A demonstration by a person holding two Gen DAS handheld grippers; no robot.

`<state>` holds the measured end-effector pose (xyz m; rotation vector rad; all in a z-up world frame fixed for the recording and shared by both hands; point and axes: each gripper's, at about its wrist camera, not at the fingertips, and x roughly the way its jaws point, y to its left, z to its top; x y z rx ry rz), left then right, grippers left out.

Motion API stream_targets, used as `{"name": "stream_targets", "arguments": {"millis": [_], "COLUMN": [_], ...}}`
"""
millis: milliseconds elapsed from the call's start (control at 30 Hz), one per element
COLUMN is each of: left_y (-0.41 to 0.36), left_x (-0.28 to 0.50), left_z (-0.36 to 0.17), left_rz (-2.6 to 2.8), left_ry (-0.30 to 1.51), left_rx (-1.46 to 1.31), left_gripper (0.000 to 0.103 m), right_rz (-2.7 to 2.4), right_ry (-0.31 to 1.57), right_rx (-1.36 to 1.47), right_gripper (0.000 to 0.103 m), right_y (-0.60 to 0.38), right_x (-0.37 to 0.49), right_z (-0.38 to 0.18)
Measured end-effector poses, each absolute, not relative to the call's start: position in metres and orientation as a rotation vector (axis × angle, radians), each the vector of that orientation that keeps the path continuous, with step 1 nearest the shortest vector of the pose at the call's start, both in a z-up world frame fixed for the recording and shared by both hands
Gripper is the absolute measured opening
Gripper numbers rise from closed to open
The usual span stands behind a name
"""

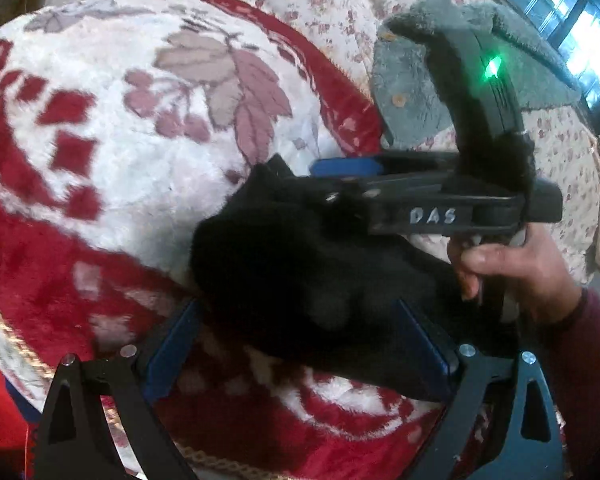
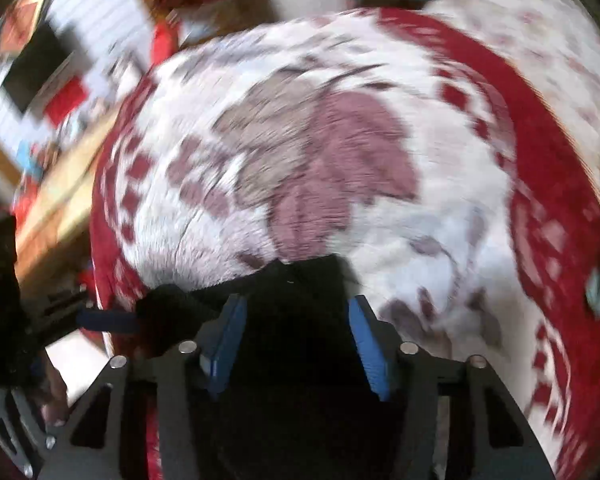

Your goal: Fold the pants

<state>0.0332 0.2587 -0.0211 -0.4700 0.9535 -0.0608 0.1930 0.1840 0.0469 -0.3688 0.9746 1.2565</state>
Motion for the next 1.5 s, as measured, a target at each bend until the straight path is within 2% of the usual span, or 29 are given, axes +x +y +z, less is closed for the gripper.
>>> {"name": "stream_targets", "arguments": {"millis": [33, 67, 100, 167, 233, 300, 367, 400, 433, 633, 800, 867, 933, 967, 1033, 1067, 1100, 1467, 1500], "left_y": [0.256, 0.255, 0.255, 0.258, 0.261, 0.263, 0.265, 0.268, 0.270, 0.276, 0.281, 0.280, 0.284, 0.285, 0.286, 0.287, 0.288, 0.284, 0.281], "left_x": [0.036, 0.038, 0.040, 0.042, 0.041, 0.040, 0.039, 0.038, 0.038, 0.036, 0.036, 0.033, 0.027, 0.025, 0.021, 0.020, 0.021, 0.022, 0.020], "left_z": [-0.026, -0.030, -0.037, -0.045, -0.047, -0.047, -0.046, -0.045, -0.047, -0.049, -0.048, -0.044, -0.042, -0.041, -0.038, -0.036, -0.034, -0.033, -0.035], "left_rz": [-0.054, -0.053, -0.056, -0.038, -0.032, -0.032, -0.021, -0.002, 0.004, 0.009, 0.026, 0.024, 0.022, 0.017, 0.013, 0.016, 0.016, 0.001, 0.005], "left_ry": [0.969, 0.979, 0.993, 1.003, 0.984, 0.962, 0.956, 0.953, 0.962, 0.972, 0.982, 0.985, 0.989, 0.990, 0.995, 0.995, 0.989, 0.985, 0.991], "left_rx": [-0.461, -0.461, -0.474, -0.496, -0.517, -0.529, -0.535, -0.536, -0.537, -0.544, -0.551, -0.554, -0.561, -0.565, -0.561, -0.559, -0.560, -0.596, -0.599], "left_gripper": [0.095, 0.095, 0.095, 0.095, 0.095, 0.095, 0.087, 0.070, 0.058, 0.056, 0.055, 0.056, 0.071, 0.073, 0.073, 0.074, 0.074, 0.075, 0.079], "right_rz": [1.274, 1.277, 1.268, 1.267, 1.259, 1.248, 1.229, 1.223, 1.218, 1.144, 1.084, 1.101, 1.118, 1.120, 1.120, 1.122, 1.133, 1.019, 1.007], "right_ry": [0.983, 0.979, 0.972, 0.965, 0.944, 0.920, 0.875, 0.864, 0.859, 0.834, 0.870, 0.887, 0.892, 0.889, 0.893, 0.902, 0.913, 0.913, 0.909], "right_rx": [-0.408, -0.439, -0.476, -0.505, -0.505, -0.462, -0.424, -0.406, -0.394, -0.361, -0.361, -0.270, -0.216, -0.223, -0.241, -0.235, -0.221, -0.186, -0.185], "right_gripper": [0.056, 0.051, 0.040, 0.033, 0.022, 0.016, 0.015, 0.015, 0.015, 0.014, 0.015, 0.016, 0.017, 0.020, 0.042, 0.073, 0.087, 0.087, 0.087], "right_y": [0.191, 0.196, 0.201, 0.205, 0.200, 0.191, 0.181, 0.177, 0.175, 0.168, 0.187, 0.177, 0.163, 0.156, 0.140, 0.135, 0.128, 0.046, 0.043], "right_x": [0.190, 0.188, 0.187, 0.184, 0.184, 0.188, 0.193, 0.197, 0.200, 0.209, 0.221, 0.221, 0.215, 0.208, 0.195, 0.190, 0.184, 0.106, 0.100], "right_z": [0.042, 0.038, 0.033, 0.029, 0.034, 0.046, 0.061, 0.066, 0.070, 0.078, 0.055, 0.061, 0.073, 0.079, 0.086, 0.085, 0.084, 0.053, 0.052]}}
